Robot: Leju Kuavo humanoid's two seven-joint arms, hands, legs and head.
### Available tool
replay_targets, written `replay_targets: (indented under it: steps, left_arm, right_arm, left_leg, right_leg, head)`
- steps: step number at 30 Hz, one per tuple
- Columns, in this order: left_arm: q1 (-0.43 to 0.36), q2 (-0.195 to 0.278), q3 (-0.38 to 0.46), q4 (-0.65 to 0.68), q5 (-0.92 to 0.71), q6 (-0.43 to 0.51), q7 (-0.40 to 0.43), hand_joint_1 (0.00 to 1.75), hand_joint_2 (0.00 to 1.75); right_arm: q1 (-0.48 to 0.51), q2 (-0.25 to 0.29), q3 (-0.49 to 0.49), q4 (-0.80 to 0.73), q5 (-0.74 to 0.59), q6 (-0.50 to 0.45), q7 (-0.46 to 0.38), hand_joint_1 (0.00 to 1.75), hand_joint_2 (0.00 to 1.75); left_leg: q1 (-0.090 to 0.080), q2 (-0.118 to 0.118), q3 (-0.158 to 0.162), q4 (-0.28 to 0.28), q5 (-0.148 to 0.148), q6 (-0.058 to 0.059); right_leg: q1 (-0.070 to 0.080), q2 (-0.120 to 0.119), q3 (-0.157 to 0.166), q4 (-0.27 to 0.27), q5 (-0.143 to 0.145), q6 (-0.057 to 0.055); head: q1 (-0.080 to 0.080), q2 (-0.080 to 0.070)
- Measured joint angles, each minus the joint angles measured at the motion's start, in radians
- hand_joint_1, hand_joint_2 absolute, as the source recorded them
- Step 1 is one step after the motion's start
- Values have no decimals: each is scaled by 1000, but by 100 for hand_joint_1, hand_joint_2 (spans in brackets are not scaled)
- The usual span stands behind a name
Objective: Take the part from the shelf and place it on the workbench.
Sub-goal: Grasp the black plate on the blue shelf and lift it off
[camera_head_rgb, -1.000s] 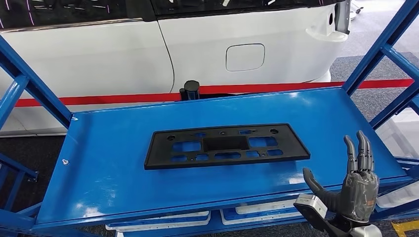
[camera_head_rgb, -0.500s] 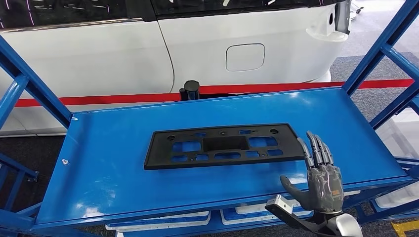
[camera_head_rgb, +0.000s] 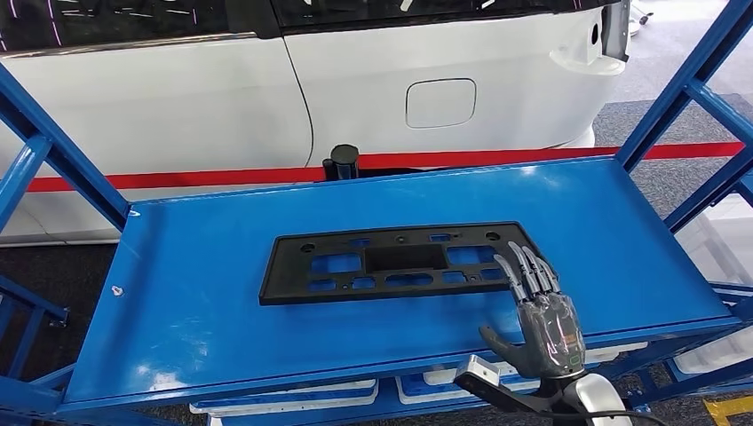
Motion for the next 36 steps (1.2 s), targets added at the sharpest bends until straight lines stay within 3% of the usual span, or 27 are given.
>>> replay_targets:
  steps: [16,36]
  left_arm:
    - [0,-1,1,0,10,0,-4,0,0]
    - [-1,-1,0,0,0,-6,-1,0,0]
  right_arm:
    - [-63,-25,-38,113,36,-17,109,0,175]
    - [-126,-26,-81,200,72,-46,94,0,175]
  left_leg:
    - [0,0,0,0,0,0]
    - [0,0,0,0,0,0]
  right_leg:
    - [0,0,0,0,0,0]
    - [0,0,0,0,0,0]
  head:
    - [0,0]
    - [0,0]
